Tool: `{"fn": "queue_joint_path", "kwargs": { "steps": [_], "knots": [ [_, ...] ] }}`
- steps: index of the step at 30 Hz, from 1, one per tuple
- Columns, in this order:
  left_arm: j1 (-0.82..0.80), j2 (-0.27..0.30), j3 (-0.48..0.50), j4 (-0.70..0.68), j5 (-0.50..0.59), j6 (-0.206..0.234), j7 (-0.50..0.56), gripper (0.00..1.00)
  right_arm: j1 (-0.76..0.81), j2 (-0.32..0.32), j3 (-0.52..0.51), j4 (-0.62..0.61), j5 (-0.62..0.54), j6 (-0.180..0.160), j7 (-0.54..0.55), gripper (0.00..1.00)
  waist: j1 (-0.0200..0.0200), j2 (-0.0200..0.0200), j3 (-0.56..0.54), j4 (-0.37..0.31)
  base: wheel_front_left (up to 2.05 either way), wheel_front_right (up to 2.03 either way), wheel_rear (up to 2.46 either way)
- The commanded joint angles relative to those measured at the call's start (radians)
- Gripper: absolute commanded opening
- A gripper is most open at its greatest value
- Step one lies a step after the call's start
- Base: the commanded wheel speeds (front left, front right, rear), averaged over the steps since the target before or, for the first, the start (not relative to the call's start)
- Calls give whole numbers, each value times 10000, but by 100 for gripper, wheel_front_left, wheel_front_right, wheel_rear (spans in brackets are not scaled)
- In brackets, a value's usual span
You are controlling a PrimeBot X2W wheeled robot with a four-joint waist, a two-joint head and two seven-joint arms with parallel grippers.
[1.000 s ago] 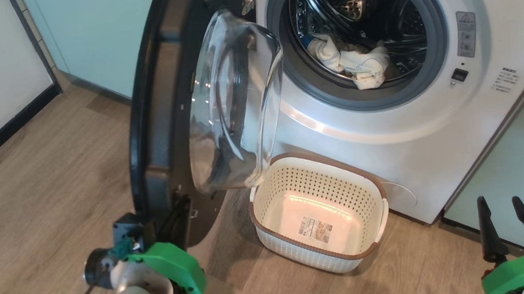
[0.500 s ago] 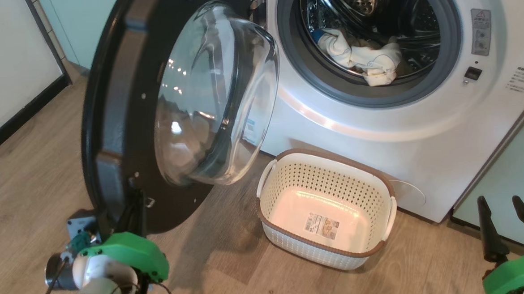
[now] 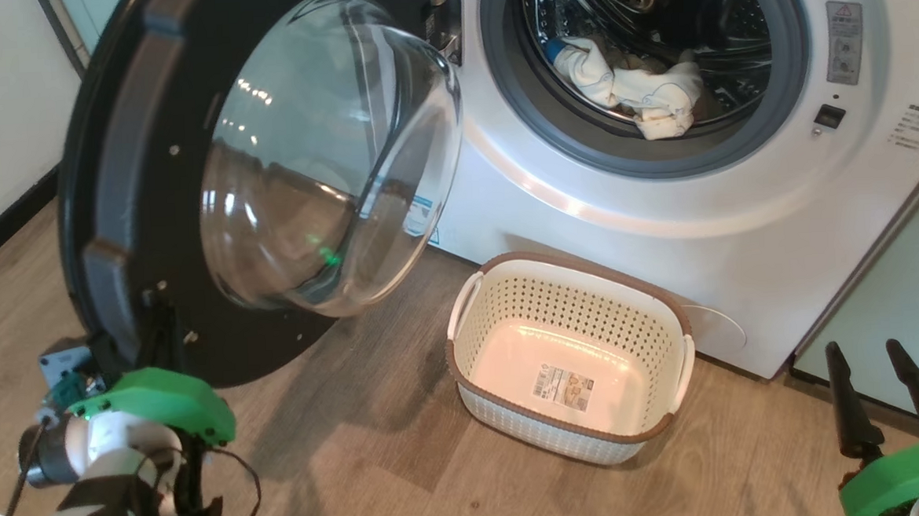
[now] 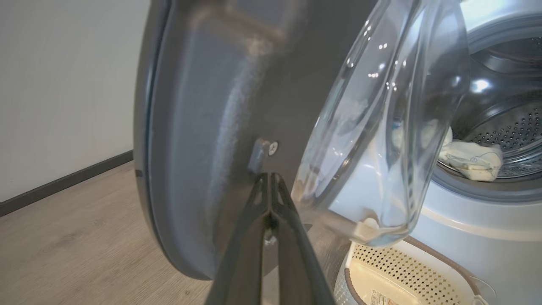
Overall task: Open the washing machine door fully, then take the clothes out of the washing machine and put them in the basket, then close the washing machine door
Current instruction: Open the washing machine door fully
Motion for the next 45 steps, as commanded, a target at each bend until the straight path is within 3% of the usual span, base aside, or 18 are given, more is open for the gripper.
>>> {"fn": "queue_joint_path", "kwargs": {
  "steps": [1, 16, 32, 45],
  "knots": [
    [-711, 358, 580, -103, 30, -10, -144, 0, -487, -337, 179, -274, 21, 44, -97, 100, 0, 0, 13, -26, 0, 0, 0],
    [-1692, 402, 1794, 1656, 253, -718, -220, 0, -556, -416, 302, -245, 58, 44, -97, 100, 0, 0, 188, -224, 0, 0, 0],
    [-3163, -105, 3305, 3812, 1119, -1594, -223, 0, -741, -545, 410, -233, 73, 44, -97, 100, 0, 0, 509, -429, 0, 0, 0],
    [-2979, -714, 3999, 3998, 2182, -2386, -223, 0, -687, -400, 481, -162, 94, 44, -97, 100, 0, 0, 285, -683, 0, 0, 0]
  ]
}}
